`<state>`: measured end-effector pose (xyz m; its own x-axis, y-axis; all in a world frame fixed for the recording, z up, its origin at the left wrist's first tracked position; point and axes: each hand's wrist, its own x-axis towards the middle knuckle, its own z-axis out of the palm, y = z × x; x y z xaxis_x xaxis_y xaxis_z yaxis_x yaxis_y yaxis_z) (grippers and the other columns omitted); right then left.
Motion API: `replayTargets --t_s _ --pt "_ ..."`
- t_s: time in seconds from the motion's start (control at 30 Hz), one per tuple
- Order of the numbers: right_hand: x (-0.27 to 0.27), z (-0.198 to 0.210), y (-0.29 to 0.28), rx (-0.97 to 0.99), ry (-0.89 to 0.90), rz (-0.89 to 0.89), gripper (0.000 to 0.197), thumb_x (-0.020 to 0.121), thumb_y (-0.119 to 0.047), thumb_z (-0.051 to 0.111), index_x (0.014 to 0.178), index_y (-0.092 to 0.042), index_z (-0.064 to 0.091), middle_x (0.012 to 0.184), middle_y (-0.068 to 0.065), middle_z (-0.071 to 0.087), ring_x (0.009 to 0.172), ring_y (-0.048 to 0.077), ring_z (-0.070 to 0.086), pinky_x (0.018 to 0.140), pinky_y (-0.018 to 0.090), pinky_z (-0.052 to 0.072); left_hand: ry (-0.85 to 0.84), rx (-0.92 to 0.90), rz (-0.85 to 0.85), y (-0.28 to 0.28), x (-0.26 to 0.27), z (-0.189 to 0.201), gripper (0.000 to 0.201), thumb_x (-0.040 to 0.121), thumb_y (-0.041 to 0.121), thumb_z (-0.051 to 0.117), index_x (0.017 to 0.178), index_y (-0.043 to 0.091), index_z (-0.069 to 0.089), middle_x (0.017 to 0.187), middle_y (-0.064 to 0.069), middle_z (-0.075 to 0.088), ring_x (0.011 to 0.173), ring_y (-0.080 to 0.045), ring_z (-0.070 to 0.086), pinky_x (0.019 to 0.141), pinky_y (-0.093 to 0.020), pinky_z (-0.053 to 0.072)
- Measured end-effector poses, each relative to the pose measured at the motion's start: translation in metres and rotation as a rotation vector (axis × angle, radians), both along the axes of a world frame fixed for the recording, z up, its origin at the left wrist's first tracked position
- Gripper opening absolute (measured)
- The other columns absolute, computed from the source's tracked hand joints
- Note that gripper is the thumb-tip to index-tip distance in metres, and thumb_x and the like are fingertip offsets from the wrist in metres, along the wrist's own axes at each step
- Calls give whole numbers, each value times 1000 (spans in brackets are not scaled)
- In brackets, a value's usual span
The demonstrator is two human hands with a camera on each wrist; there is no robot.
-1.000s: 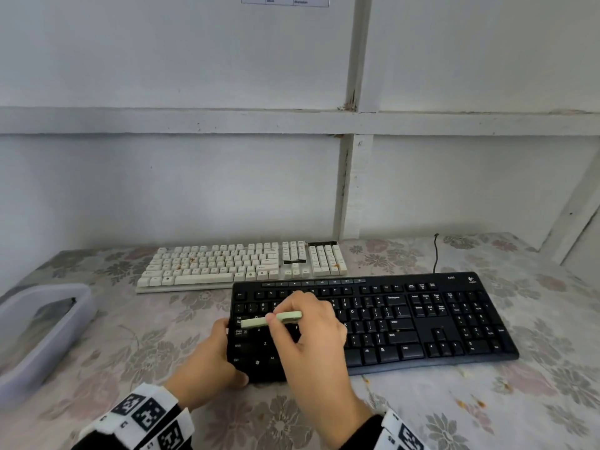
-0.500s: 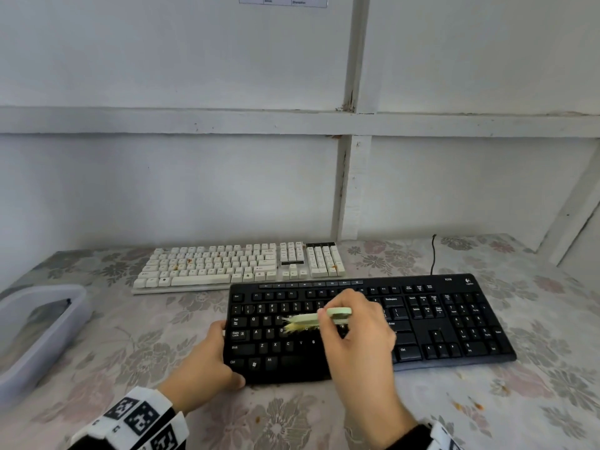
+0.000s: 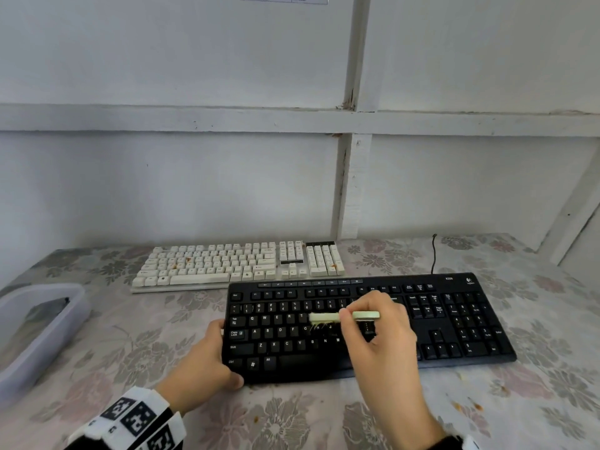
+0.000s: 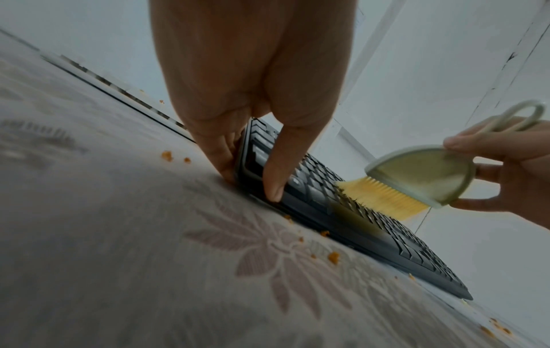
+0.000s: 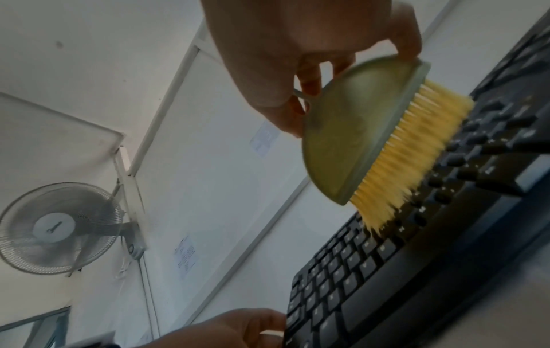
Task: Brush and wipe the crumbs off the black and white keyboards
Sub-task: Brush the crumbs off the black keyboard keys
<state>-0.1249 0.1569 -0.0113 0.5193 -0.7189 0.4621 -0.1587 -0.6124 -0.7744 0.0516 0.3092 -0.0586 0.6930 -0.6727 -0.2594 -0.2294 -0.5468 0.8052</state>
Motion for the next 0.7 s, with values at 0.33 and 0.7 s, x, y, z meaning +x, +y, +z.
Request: replayTargets --t_s 0.33,0.7 --pt "-13 3 -12 3 5 -39 23 85 -13 64 74 -29 52 101 -37 43 89 6 46 91 49 41 6 0 6 0 0 1 79 68 -7 69 126 25 27 107 1 60 98 -16 60 84 -34 52" --pt "-35 1 -36 35 -75 -89 27 85 -13 65 69 -32 54 87 -18 57 74 21 50 77 36 44 20 6 15 0 -2 3 80 67 -7 69 125 27 26 108 0 60 98 -17 61 86 -37 52"
